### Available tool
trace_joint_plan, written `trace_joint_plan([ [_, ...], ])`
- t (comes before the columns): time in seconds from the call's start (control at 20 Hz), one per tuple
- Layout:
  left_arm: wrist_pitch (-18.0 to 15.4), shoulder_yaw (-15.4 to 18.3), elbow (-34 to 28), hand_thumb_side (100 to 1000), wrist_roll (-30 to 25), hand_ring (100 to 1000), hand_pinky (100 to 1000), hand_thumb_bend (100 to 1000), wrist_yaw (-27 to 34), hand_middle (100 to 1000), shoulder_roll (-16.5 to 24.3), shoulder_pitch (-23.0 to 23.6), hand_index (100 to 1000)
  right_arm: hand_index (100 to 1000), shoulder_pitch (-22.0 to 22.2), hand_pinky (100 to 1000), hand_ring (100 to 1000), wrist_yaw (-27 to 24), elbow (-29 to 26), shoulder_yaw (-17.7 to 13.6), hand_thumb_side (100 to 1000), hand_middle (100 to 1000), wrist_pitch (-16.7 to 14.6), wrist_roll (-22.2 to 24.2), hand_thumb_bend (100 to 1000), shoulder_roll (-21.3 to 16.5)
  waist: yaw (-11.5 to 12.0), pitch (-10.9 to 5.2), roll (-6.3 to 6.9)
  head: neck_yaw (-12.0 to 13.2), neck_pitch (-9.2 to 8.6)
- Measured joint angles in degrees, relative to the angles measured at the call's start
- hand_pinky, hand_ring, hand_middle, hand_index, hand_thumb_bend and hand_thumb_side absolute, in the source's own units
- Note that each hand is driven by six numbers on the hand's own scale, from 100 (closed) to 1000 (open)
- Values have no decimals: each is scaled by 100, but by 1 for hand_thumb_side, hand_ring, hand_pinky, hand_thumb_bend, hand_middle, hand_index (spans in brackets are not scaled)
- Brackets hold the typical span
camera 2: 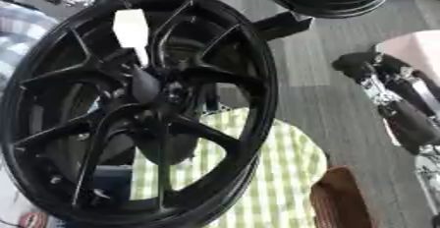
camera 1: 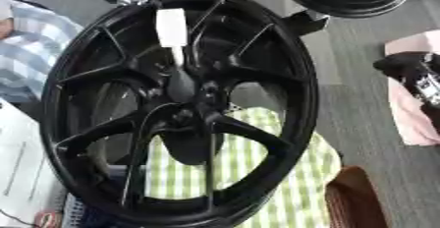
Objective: Pull the pin out of the wheel hub.
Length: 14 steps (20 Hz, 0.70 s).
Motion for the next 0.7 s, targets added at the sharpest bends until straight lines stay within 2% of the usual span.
trace_joint_plan([
  [0.3, -198, 6, 336, 552, -543, 836, 909, 317, -372, 823, -339, -82, 928, 735, 0, 970, 848, 1, 0, 16, 558, 701, 13, 18, 100, 1, -20, 0, -18, 37, -3],
  [0.4, -225, 27, 383, 663, -697, 854, 935, 392, -371, 844, -369, -85, 947, 734, 2, 970, 847, 5, 0, 18, 560, 699, 16, 21, 100, 1, -21, 0, -19, 37, -4],
  [0.45, -241, 39, 410, 688, -746, 857, 938, 419, -343, 845, -370, -86, 948, 734, 3, 969, 846, 12, 0, 20, 560, 699, 19, 22, 100, 2, -21, 0, -17, 37, -4],
  [0.6, -299, 40, 482, 718, -823, 860, 942, 461, -210, 847, -372, -86, 950, 733, 3, 969, 846, 20, 0, 31, 561, 698, 33, 30, 100, 2, -22, 0, -15, 37, -4],
  [0.65, -318, 38, 501, 703, -837, 865, 944, 499, -180, 851, -373, -86, 948, 733, 3, 969, 845, 21, 0, 32, 561, 698, 35, 30, 100, 3, -22, 0, -13, 37, -4],
  [0.7, -336, 35, 520, 703, -845, 865, 944, 500, -173, 851, -373, -86, 948, 733, 3, 969, 845, 22, 0, 32, 561, 698, 36, 29, 100, 3, -27, 0, -12, 37, -4],
])
